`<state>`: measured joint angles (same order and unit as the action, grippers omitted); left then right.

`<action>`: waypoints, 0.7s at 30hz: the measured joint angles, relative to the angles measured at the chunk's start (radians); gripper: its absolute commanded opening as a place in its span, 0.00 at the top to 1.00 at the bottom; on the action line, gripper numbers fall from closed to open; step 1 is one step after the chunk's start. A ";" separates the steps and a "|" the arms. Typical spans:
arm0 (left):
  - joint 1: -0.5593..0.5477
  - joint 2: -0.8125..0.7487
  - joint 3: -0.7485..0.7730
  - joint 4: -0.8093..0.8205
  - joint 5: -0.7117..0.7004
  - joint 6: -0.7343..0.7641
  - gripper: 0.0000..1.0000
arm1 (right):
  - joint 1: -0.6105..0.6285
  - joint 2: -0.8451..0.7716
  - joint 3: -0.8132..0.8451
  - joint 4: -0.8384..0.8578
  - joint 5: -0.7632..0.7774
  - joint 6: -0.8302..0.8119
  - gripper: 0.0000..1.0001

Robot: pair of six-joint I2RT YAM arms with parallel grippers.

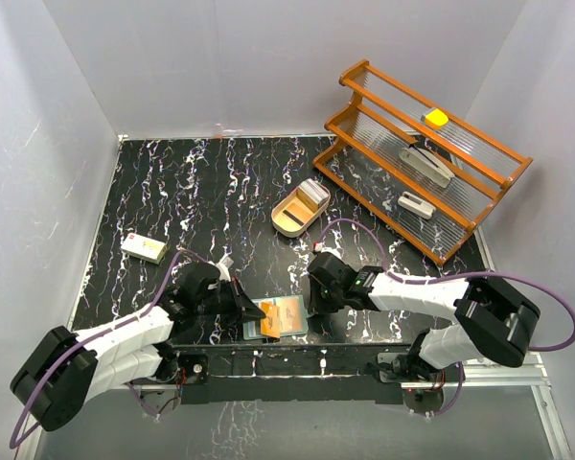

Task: Put the credit cards into the card holder
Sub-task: Insert the credit card into the card holder.

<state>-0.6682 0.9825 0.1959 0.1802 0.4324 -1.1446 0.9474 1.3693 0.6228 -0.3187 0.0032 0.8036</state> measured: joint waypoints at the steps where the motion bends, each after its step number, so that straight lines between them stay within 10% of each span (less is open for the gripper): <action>1: 0.000 0.002 0.000 0.000 -0.001 0.000 1.00 | 0.000 0.000 0.000 0.001 0.001 0.002 0.91; 21: 0.000 -0.001 0.001 -0.046 -0.025 0.049 1.00 | 0.017 -0.004 -0.017 0.036 0.001 0.022 0.92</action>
<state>-0.6682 0.9817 0.1967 0.1341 0.4076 -1.0954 0.9646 1.3651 0.6060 -0.2825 0.0040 0.8253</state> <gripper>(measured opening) 0.009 0.085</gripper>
